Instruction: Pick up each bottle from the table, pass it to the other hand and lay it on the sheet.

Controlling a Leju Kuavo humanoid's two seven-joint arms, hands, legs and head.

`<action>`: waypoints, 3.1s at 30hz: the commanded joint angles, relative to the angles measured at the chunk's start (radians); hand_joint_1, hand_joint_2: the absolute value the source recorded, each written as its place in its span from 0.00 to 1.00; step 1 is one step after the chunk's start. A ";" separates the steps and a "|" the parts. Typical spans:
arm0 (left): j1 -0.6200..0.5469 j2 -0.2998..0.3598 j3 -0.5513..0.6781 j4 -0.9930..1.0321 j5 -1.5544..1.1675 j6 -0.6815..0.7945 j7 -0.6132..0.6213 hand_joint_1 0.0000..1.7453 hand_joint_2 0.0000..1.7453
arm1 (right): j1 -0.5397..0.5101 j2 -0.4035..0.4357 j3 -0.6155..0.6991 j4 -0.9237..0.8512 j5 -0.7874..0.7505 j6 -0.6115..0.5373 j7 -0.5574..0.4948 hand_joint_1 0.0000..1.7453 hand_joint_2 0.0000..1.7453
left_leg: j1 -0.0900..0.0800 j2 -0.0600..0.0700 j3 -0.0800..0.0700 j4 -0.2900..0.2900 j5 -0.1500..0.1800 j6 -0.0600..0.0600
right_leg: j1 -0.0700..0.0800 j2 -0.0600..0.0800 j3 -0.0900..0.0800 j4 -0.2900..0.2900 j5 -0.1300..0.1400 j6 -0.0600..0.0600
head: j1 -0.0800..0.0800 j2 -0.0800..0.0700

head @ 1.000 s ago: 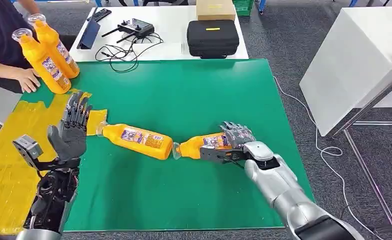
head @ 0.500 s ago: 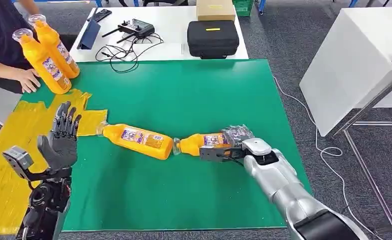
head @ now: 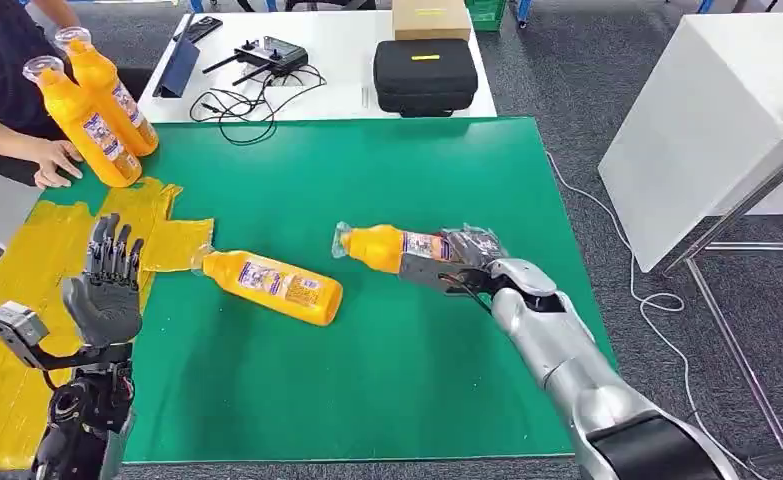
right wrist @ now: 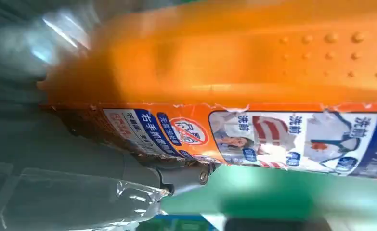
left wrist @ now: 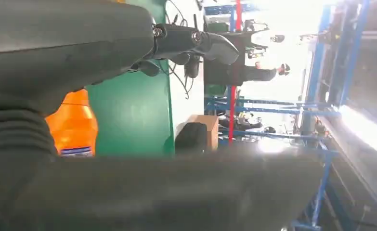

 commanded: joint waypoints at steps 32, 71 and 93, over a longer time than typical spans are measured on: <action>-0.213 -0.206 -0.267 0.087 0.171 -0.002 0.143 0.00 1.00 | -0.100 0.332 0.533 -0.080 -0.665 -0.166 0.210 1.00 1.00 | 0.001 0.000 0.002 0.001 -0.001 0.000 | 0.001 -0.002 0.002 0.000 -0.001 0.000 | 0.000 0.000; -0.118 -0.092 -0.196 -0.046 -0.308 0.545 0.041 1.00 1.00 | -0.065 0.303 0.693 0.058 -0.831 -0.245 0.129 0.00 0.00 | 0.002 -0.002 0.002 0.001 0.000 0.000 | 0.003 -0.003 0.002 -0.001 -0.001 0.000 | 0.001 0.000; 0.006 0.046 0.016 -0.167 -1.733 1.042 0.361 1.00 1.00 | 0.014 0.200 0.355 -0.092 -0.588 -0.251 0.010 0.00 0.00 | 0.000 -0.001 0.001 -0.001 0.000 0.000 | 0.001 -0.001 0.001 -0.001 -0.001 0.001 | 0.000 0.000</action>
